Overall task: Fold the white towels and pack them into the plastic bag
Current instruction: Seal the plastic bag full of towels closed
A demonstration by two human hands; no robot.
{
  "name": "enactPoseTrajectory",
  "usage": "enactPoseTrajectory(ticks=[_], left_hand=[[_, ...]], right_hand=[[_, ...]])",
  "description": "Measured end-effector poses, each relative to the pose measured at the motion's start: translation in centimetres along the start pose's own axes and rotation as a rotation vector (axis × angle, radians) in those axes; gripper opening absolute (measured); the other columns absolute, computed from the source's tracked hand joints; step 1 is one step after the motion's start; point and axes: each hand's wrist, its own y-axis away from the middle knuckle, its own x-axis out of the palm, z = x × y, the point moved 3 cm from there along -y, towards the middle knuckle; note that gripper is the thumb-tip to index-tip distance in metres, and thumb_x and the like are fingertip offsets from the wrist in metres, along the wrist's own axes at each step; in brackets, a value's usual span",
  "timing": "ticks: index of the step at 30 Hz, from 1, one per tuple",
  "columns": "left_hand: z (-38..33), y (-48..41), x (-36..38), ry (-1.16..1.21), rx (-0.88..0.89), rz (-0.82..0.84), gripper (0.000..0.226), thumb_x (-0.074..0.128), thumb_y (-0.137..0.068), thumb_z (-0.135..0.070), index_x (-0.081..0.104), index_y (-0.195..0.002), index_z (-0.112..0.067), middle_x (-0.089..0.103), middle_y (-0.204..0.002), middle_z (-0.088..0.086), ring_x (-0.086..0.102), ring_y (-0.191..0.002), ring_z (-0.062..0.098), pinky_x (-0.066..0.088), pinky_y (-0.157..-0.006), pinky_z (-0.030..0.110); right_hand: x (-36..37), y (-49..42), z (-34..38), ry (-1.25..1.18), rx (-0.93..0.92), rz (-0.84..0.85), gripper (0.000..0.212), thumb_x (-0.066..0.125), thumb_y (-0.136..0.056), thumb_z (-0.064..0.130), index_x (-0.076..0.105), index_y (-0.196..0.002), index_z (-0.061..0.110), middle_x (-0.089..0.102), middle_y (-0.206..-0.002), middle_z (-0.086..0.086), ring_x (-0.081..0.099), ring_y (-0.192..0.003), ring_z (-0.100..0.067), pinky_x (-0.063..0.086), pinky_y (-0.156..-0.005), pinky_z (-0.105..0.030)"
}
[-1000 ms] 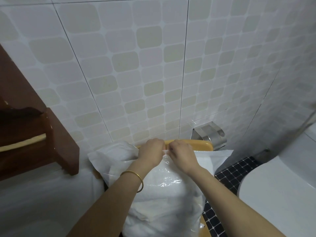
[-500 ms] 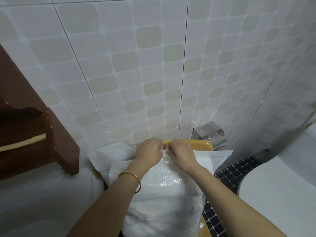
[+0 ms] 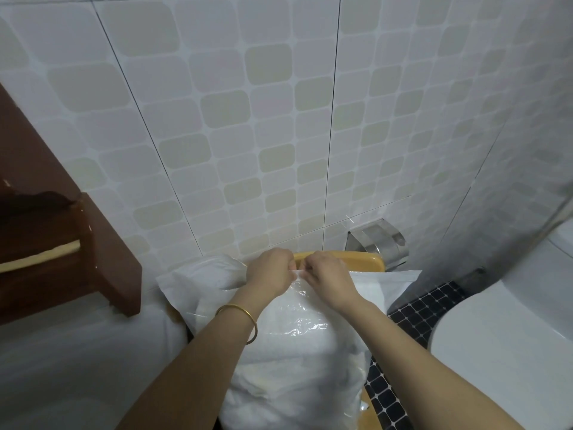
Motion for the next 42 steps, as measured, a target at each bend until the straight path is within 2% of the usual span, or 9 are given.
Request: enactPoseTrajectory(ticks=[7,10,12,16,20,22,29,32,42], left_hand=[[-0.1,0.5,0.2,-0.051,0.038,-0.079,0.013,0.057,-0.089,-0.023,0.055,-0.077,-0.027,0.065,-0.097,0.0,0.06,-0.096,0.023,0.048,-0.077,0.032],[-0.1,0.3,0.2,-0.074,0.064,-0.036,0.012,0.057,-0.092,-0.028,0.054,-0.08,-0.026,0.064,-0.1,0.001,0.059,-0.099,0.024,0.048,-0.079,0.034],[0.1,0.2,-0.1,-0.114,0.08,0.017,0.008,0.06,-0.089,-0.029,0.057,-0.087,-0.022,0.061,-0.106,0.002,0.056,-0.104,0.024,0.047,-0.082,0.035],[1.7,-0.1,-1.3,-0.358,0.087,0.055,0.024,0.064,-0.086,-0.031,0.058,-0.107,-0.02,0.057,-0.115,0.002,0.052,-0.11,0.025,0.041,-0.083,0.034],[3.1,0.0,-1.3,-0.298,0.065,0.062,0.023,0.062,-0.088,-0.036,0.059,-0.106,-0.022,0.06,-0.11,-0.001,0.056,-0.104,0.022,0.036,-0.072,0.027],[3.2,0.1,-1.1,-0.263,0.062,0.036,0.022,0.062,-0.088,-0.036,0.059,-0.104,-0.022,0.061,-0.107,-0.001,0.057,-0.102,0.021,0.035,-0.07,0.026],[4.1,0.1,-0.4,-0.124,0.022,0.085,0.019,0.065,-0.086,-0.033,0.057,-0.099,-0.021,0.055,-0.099,-0.003,0.057,-0.096,0.021,0.039,-0.071,0.028],[3.8,-0.1,-0.3,-0.07,0.046,0.109,0.015,0.066,-0.085,-0.028,0.053,-0.089,-0.022,0.052,-0.093,-0.004,0.054,-0.089,0.019,0.039,-0.071,0.028],[3.6,0.0,-0.2,-0.031,0.02,0.042,0.016,0.066,-0.083,-0.026,0.051,-0.08,-0.023,0.053,-0.088,-0.004,0.056,-0.087,0.021,0.041,-0.07,0.03]], right_hand=[[0.0,-0.1,0.1,-0.015,0.009,0.005,0.022,0.055,-0.093,0.034,0.058,-0.08,0.015,0.05,-0.081,0.005,0.051,-0.088,-0.023,0.036,-0.072,-0.034],[0.0,-0.1,0.1,-0.025,0.016,0.01,0.019,0.055,-0.093,0.03,0.059,-0.081,0.015,0.052,-0.082,0.004,0.052,-0.088,-0.024,0.033,-0.07,-0.033],[0.0,-0.1,0.1,-0.033,0.025,0.007,0.013,0.056,-0.091,0.024,0.059,-0.083,0.015,0.056,-0.085,0.002,0.053,-0.09,-0.024,0.035,-0.072,-0.033],[-0.5,-0.1,0.1,-0.06,0.05,-0.006,0.004,0.057,-0.087,0.017,0.06,-0.086,0.015,0.061,-0.093,-0.001,0.054,-0.094,-0.024,0.041,-0.08,-0.035],[-0.1,-0.5,1.2,-0.015,0.002,0.044,0.017,0.06,-0.084,0.021,0.062,-0.1,0.02,0.06,-0.103,0.002,0.052,-0.1,-0.02,0.041,-0.084,-0.035],[0.4,-0.7,1.9,0.011,-0.005,0.063,0.015,0.059,-0.084,0.021,0.063,-0.099,0.02,0.061,-0.103,0.001,0.053,-0.101,-0.022,0.039,-0.082,-0.034],[1.2,-1.1,2.2,0.055,0.016,0.082,0.011,0.055,-0.089,0.021,0.064,-0.094,0.018,0.066,-0.1,-0.001,0.055,-0.101,-0.025,0.034,-0.077,-0.031],[1.3,-1.2,2.1,0.062,0.03,0.065,0.012,0.052,-0.091,0.022,0.063,-0.096,0.018,0.065,-0.102,0.0,0.054,-0.102,-0.025,0.032,-0.076,-0.032],[1.4,-1.5,2.2,0.059,0.022,0.07,0.008,0.055,-0.089,0.026,0.062,-0.09,0.021,0.062,-0.099,0.002,0.053,-0.102,-0.022,0.029,-0.074,-0.031]])
